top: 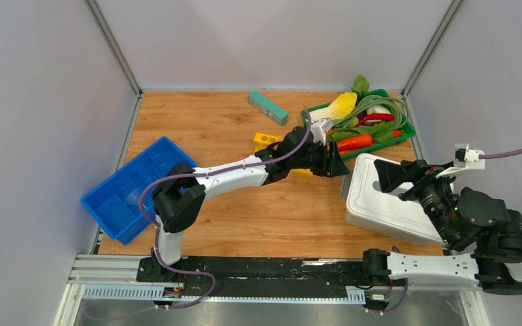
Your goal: Organize the chemistry lab equipment
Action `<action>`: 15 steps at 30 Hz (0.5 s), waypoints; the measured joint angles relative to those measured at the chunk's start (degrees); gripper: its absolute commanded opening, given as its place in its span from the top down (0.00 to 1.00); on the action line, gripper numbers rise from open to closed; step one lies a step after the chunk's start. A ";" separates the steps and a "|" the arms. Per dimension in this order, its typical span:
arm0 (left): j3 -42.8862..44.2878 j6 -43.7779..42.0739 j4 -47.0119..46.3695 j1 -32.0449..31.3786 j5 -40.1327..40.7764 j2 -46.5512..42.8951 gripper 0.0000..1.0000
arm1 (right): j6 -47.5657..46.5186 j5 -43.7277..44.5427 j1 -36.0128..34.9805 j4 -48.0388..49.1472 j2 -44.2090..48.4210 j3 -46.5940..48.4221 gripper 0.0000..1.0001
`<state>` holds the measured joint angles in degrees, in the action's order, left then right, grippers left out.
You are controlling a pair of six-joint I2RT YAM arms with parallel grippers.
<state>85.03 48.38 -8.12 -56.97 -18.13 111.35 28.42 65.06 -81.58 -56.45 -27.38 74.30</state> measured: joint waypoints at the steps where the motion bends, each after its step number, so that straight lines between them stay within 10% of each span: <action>1: 0.00 -0.90 0.81 0.00 0.66 -1.11 0.39 | 1.70 1.22 0.00 -1.97 -0.26 -0.09 0.23; 15: -10.16 -2.27 1.16 0.07 4.68 -5.84 0.39 | 6.80 5.40 4.83 -11.80 -15.89 -0.04 0.25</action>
<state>74.87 46.11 -6.96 -56.90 -13.45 105.51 35.22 70.46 -76.75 -68.25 -43.27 74.26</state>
